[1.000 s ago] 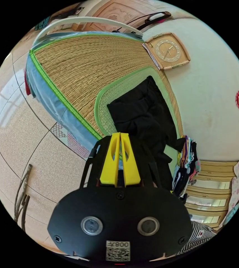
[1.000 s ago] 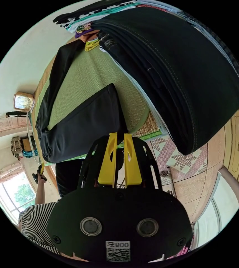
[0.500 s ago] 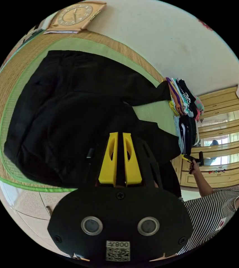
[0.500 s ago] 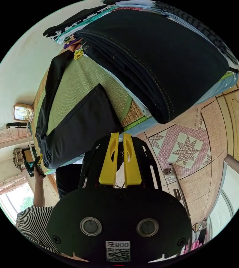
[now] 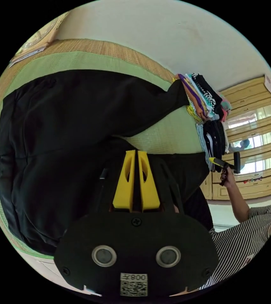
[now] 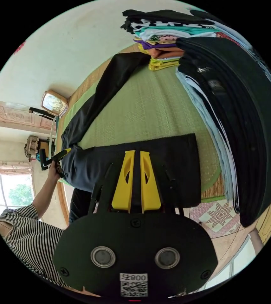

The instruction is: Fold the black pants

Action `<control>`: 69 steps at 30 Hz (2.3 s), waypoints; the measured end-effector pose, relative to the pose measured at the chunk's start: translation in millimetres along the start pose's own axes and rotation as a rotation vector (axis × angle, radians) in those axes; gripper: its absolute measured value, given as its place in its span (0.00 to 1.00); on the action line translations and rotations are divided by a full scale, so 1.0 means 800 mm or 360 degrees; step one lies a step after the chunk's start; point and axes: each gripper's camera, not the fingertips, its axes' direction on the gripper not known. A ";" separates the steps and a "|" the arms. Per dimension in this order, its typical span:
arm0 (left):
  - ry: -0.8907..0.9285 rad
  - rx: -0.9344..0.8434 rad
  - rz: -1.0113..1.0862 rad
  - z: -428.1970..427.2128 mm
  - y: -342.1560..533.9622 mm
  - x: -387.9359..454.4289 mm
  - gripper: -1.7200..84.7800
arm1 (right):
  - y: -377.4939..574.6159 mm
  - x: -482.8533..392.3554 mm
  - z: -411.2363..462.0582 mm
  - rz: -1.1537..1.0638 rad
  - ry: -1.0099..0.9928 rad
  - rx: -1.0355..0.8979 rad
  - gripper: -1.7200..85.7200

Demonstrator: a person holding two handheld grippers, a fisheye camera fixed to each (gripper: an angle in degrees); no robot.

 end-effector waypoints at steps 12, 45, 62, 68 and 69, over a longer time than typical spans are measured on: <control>-0.0598 -0.0206 0.0380 0.055 -0.105 0.117 0.10 | -0.207 -0.054 0.030 -0.0055 -0.0019 0.0198 0.15; -0.0436 -0.0170 0.0510 -0.059 -0.024 0.089 0.04 | -0.170 -0.174 -0.036 0.0079 0.0414 0.0263 0.03; -0.0458 0.0276 -0.0325 -0.237 0.116 -0.118 0.11 | -0.266 -0.440 0.071 -0.0548 0.0293 -0.0012 0.09; -0.0520 0.0395 -0.0711 -0.295 0.179 -0.212 0.14 | -0.305 -0.575 0.138 -0.0856 0.0264 -0.0134 0.12; -0.0538 0.0394 -0.0748 -0.301 0.184 -0.227 0.14 | -0.314 -0.601 0.150 -0.0909 0.0259 -0.0157 0.12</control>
